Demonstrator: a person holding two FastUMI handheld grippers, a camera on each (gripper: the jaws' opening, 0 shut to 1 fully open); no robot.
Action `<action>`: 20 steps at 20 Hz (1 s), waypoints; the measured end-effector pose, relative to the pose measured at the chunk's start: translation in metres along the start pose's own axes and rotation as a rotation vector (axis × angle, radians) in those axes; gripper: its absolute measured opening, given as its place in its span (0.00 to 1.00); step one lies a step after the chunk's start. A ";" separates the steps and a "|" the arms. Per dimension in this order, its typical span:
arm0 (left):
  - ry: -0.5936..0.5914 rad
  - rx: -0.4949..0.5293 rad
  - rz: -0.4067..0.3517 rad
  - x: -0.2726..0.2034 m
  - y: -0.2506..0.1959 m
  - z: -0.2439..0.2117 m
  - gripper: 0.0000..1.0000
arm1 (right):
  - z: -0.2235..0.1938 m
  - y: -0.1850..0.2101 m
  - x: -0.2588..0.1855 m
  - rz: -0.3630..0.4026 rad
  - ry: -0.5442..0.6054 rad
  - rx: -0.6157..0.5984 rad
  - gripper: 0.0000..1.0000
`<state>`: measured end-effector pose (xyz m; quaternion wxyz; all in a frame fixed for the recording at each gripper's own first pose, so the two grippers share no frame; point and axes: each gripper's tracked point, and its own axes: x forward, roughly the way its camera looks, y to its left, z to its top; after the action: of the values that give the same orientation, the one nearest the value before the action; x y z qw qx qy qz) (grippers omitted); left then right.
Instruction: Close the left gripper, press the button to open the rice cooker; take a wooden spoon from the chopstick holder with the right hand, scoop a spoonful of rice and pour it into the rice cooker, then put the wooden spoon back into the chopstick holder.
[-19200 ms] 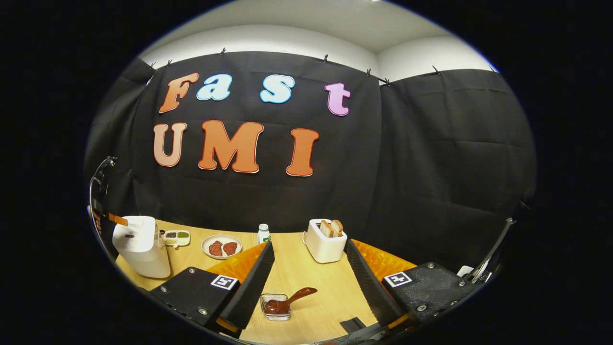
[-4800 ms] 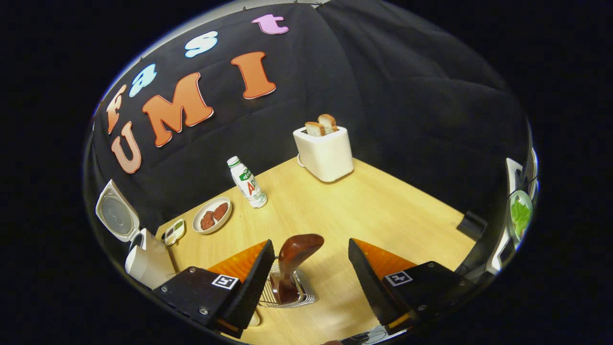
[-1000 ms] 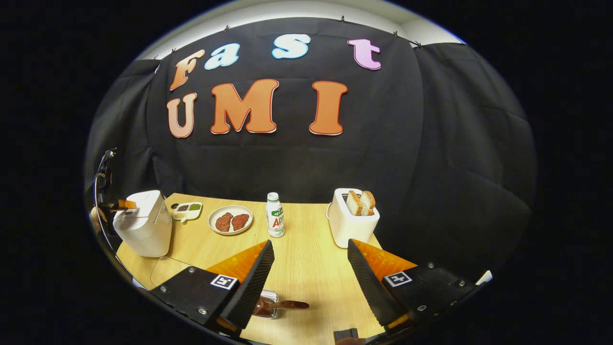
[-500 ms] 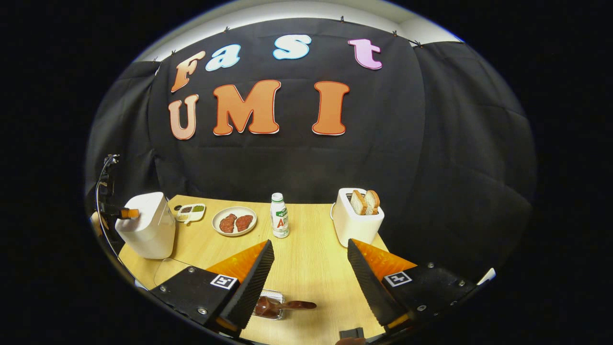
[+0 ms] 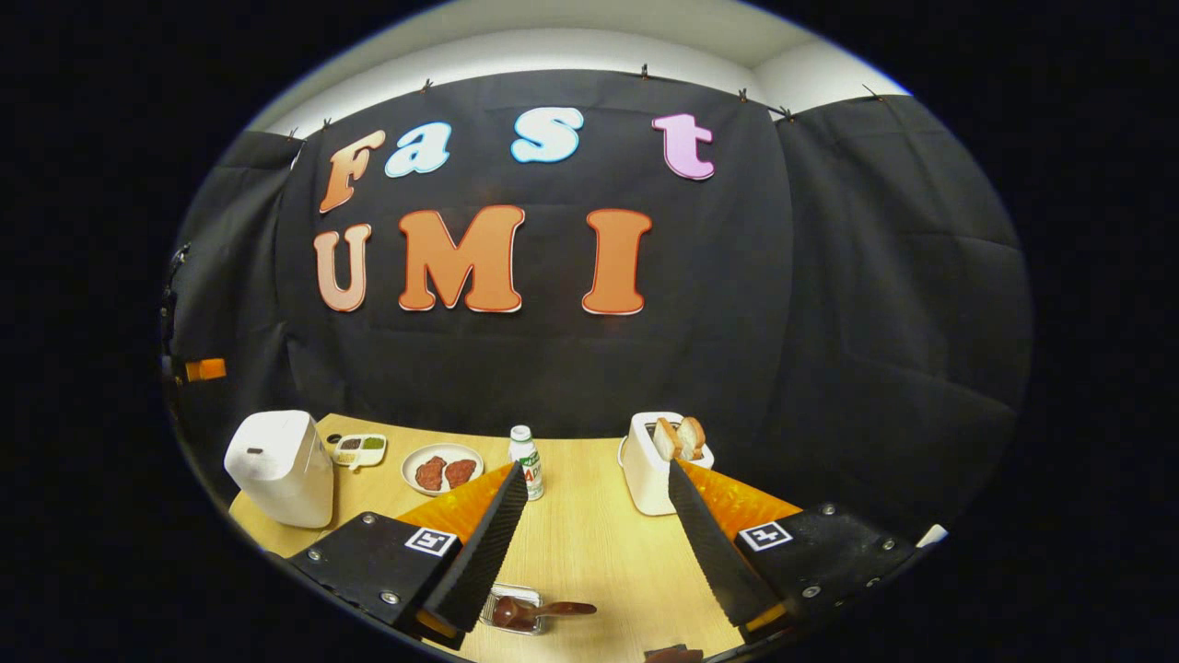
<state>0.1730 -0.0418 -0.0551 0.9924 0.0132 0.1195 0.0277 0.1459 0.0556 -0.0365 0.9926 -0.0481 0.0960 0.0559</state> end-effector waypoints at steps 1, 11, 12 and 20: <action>-0.035 0.002 -0.002 -0.014 -0.001 0.015 0.99 | 0.011 -0.002 -0.004 -0.011 -0.024 0.002 0.95; -0.195 -0.068 -0.008 -0.083 0.016 0.076 0.99 | 0.051 -0.008 -0.038 -0.057 -0.137 0.044 0.95; -0.201 -0.067 -0.005 -0.086 0.019 0.078 0.99 | 0.051 -0.007 -0.039 -0.060 -0.137 0.052 0.95; -0.212 -0.068 0.012 -0.092 0.041 0.085 0.99 | 0.050 0.007 -0.048 -0.066 -0.140 0.058 0.95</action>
<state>0.1021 -0.0077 0.0499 0.9991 -0.0168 0.0125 0.0361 0.1070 0.0634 0.0216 0.9992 -0.0187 0.0262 0.0236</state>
